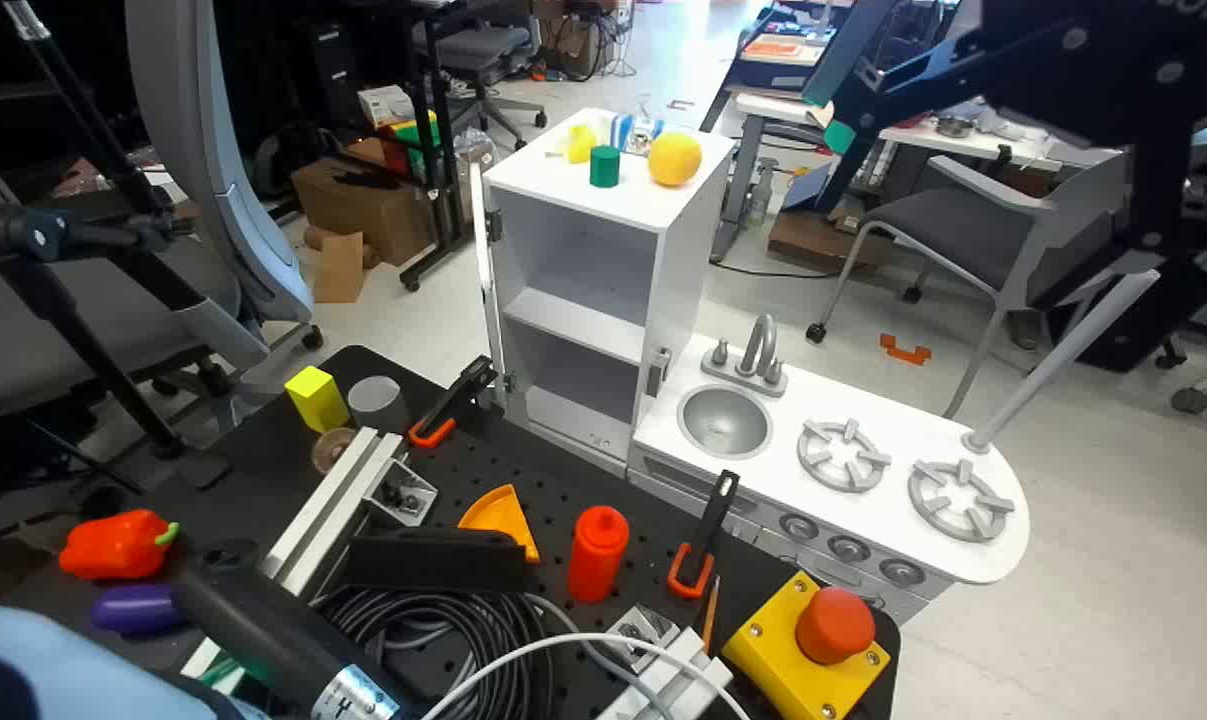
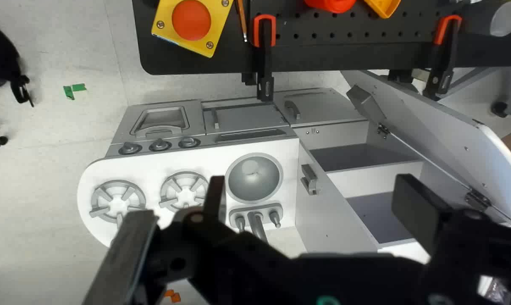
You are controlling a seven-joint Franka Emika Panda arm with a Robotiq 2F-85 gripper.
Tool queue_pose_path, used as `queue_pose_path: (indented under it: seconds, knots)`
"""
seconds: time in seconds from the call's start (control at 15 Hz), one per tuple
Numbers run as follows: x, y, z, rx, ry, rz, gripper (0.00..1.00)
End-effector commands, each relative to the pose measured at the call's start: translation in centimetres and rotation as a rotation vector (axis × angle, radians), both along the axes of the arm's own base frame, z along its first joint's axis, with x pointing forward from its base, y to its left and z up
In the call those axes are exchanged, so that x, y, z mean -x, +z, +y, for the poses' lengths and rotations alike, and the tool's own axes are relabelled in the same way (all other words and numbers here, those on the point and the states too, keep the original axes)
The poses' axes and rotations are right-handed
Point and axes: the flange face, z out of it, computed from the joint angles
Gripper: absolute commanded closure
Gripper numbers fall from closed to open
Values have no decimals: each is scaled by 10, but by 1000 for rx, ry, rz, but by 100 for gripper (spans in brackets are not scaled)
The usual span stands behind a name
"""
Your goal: Close the cabinet door
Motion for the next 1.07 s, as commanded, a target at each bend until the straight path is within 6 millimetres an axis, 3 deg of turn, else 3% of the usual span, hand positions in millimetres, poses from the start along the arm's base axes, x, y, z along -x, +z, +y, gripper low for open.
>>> queue_pose_path:
  seconds: [0.0,0.4,0.8,1.0]
  knots:
    - [0,1,0,0,0,0,0]
    - [-1,-4,6,27,19,20,0]
    - [0,-28,44,127,142,103,0]
    - [-11,-35,65,176,237,161,0]
